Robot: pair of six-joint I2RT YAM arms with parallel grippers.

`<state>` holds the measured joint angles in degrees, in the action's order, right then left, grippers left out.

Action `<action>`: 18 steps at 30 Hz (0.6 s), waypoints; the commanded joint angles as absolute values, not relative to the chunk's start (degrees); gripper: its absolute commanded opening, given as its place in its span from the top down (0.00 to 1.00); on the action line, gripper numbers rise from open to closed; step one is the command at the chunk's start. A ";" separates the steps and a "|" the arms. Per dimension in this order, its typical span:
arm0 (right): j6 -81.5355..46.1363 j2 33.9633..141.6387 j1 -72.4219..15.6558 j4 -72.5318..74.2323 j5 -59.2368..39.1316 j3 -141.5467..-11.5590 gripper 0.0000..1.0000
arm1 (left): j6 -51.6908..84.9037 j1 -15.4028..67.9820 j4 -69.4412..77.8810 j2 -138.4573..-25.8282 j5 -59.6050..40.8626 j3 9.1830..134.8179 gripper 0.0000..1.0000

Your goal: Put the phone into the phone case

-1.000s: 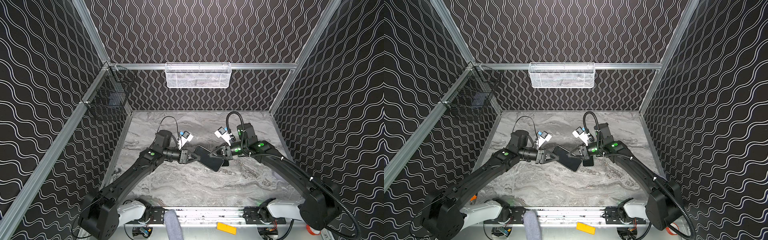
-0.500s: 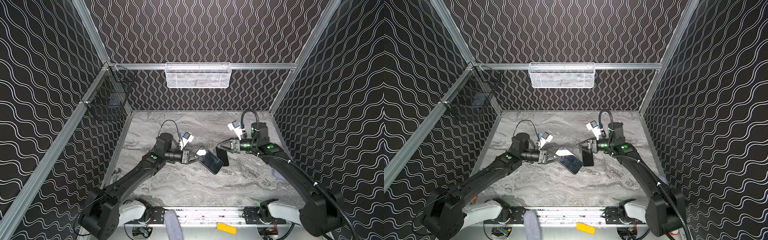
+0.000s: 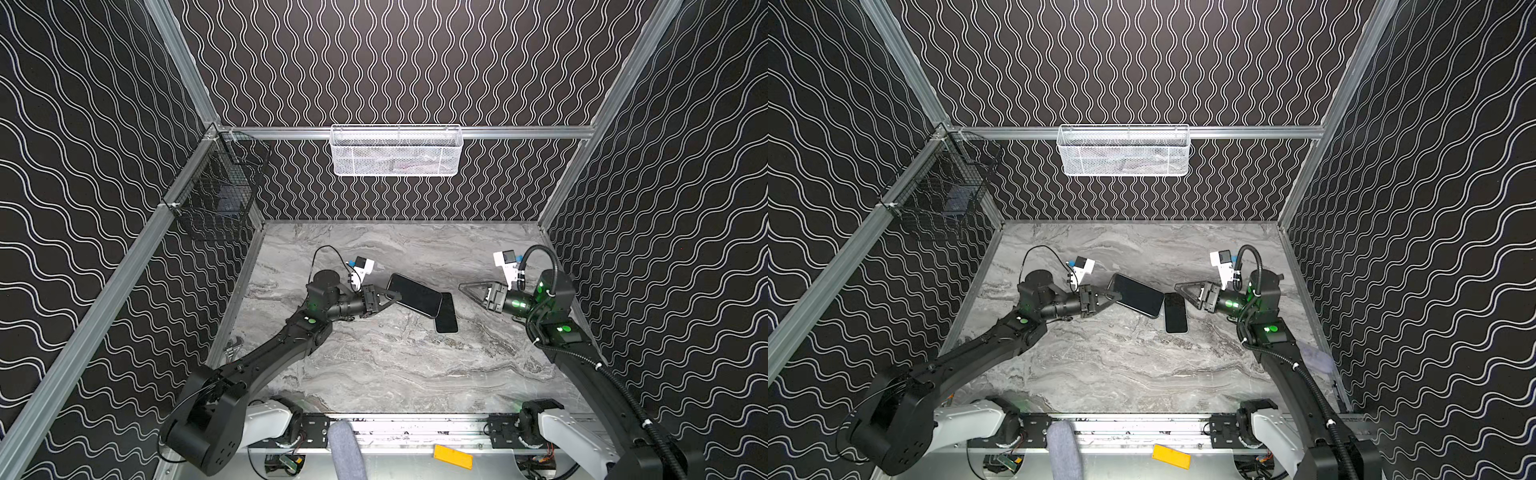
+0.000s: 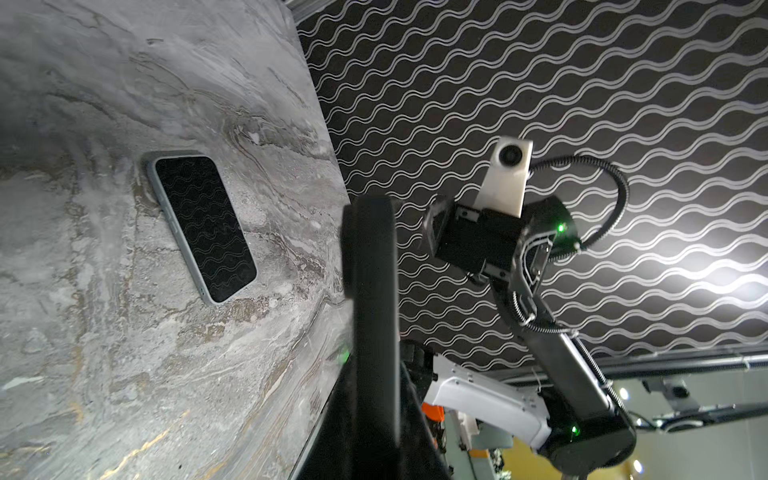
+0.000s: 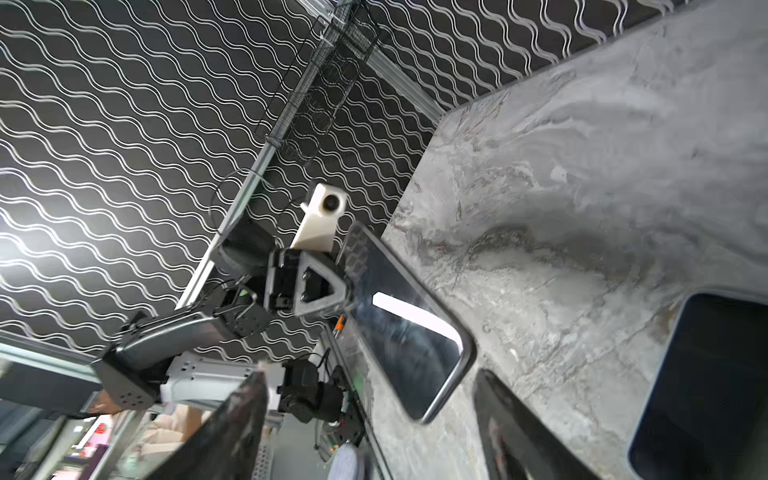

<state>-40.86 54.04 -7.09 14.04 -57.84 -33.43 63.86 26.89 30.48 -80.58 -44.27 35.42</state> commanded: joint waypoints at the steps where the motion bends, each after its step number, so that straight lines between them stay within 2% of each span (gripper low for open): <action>1: -47.89 52.68 -8.04 25.67 -60.37 -27.84 0.15 | 71.30 26.69 44.37 -81.94 -41.00 34.54 1.00; 9: -59.94 59.31 -13.68 51.31 -58.61 -20.38 0.11 | 74.90 26.68 48.07 -82.85 -39.99 34.80 1.00; 18: -76.87 77.43 -18.48 85.66 -56.16 -21.25 0.09 | 74.95 26.70 47.71 -81.79 -39.67 34.60 1.00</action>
<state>-69.08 74.13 -17.52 68.12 -57.49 -20.32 74.74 26.79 42.87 -82.13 -40.38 34.39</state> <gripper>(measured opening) 0.910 0.116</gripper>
